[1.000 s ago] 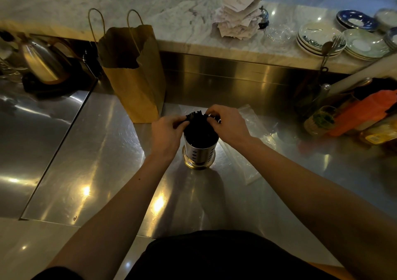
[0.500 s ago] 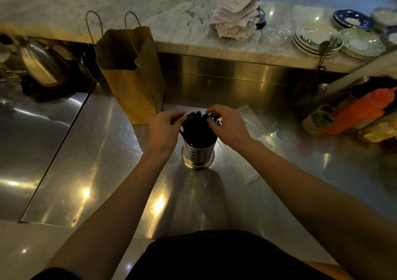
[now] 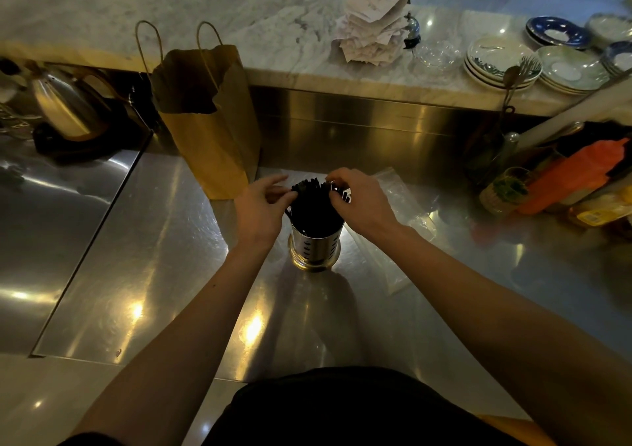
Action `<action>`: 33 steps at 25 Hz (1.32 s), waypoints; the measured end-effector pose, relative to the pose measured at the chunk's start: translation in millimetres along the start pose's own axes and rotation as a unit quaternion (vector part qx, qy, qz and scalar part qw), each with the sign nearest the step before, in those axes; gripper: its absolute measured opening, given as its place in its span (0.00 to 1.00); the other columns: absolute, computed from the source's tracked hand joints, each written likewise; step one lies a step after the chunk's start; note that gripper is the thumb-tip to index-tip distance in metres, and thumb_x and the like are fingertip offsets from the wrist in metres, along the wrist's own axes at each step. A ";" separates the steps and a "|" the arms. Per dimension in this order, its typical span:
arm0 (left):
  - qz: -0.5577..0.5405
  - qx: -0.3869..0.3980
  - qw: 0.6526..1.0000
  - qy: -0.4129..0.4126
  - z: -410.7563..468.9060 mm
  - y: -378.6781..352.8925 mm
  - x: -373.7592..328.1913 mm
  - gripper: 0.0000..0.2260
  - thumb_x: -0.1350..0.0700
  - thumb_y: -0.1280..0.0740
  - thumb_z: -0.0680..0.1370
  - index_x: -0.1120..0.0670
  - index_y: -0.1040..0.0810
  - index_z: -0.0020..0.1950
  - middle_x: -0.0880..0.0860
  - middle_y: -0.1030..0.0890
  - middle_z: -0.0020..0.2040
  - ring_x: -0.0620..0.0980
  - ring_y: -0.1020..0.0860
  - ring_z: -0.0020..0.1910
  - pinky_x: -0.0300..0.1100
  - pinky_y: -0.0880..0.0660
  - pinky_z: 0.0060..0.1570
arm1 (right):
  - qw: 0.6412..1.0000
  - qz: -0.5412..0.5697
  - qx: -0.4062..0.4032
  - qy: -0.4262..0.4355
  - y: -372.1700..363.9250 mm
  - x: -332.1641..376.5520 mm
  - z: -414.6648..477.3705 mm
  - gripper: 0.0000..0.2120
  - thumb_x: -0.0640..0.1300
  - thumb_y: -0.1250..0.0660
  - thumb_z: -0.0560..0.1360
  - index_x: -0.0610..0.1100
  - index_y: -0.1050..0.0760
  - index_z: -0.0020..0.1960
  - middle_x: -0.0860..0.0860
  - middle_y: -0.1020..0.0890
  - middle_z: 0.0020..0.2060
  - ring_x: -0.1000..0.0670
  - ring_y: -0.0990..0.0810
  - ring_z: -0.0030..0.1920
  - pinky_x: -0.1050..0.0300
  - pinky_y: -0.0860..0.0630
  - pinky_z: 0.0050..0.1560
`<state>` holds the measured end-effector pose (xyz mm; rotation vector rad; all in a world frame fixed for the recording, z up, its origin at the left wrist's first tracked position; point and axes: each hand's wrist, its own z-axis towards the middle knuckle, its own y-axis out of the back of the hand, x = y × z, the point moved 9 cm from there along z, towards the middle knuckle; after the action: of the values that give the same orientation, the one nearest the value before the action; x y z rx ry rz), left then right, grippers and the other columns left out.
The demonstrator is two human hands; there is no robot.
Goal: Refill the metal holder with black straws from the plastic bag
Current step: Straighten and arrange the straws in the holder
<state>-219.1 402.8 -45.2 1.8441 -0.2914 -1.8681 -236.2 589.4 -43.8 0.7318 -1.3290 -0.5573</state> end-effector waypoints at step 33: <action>-0.113 -0.207 0.961 -0.144 -6.2 85.0 -77.5 0.08 0.56 0.27 0.74 0.56 0.17 0.52 0.47 0.17 0.45 0.41 0.17 0.45 0.33 0.22 0.48 | 0.978 0.198 0.064 0.007 2.5 41.6 -17.9 0.09 0.40 0.34 0.77 0.44 0.20 0.57 0.51 0.16 0.42 0.54 0.16 0.41 0.61 0.19 0.49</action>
<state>-199.4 368.8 63.1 1.3688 0.2148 -2.1566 -211.7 563.3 -15.9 0.5506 -1.4593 -0.1483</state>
